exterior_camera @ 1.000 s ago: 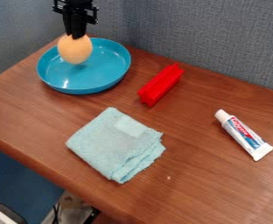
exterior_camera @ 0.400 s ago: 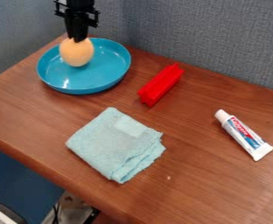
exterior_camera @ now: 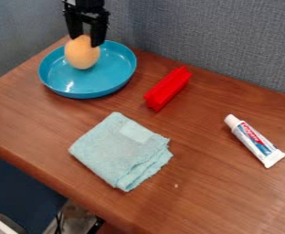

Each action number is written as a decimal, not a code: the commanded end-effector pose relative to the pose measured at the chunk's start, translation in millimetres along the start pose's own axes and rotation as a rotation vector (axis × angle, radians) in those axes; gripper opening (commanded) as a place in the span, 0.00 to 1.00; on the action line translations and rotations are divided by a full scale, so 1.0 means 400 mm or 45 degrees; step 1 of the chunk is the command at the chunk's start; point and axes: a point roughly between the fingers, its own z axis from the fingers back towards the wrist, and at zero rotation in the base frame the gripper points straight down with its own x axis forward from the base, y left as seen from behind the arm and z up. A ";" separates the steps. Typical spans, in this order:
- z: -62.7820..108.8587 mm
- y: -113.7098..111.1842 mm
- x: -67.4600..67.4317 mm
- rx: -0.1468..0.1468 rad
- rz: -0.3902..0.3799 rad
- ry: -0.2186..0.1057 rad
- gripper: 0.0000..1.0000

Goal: Put the yellow ball on the blue plate

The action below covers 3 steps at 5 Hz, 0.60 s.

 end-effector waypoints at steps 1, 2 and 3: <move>0.048 -0.006 0.004 0.012 -0.008 -0.060 1.00; 0.057 -0.009 0.000 -0.002 -0.006 -0.068 1.00; 0.066 -0.012 -0.005 -0.017 -0.003 -0.077 1.00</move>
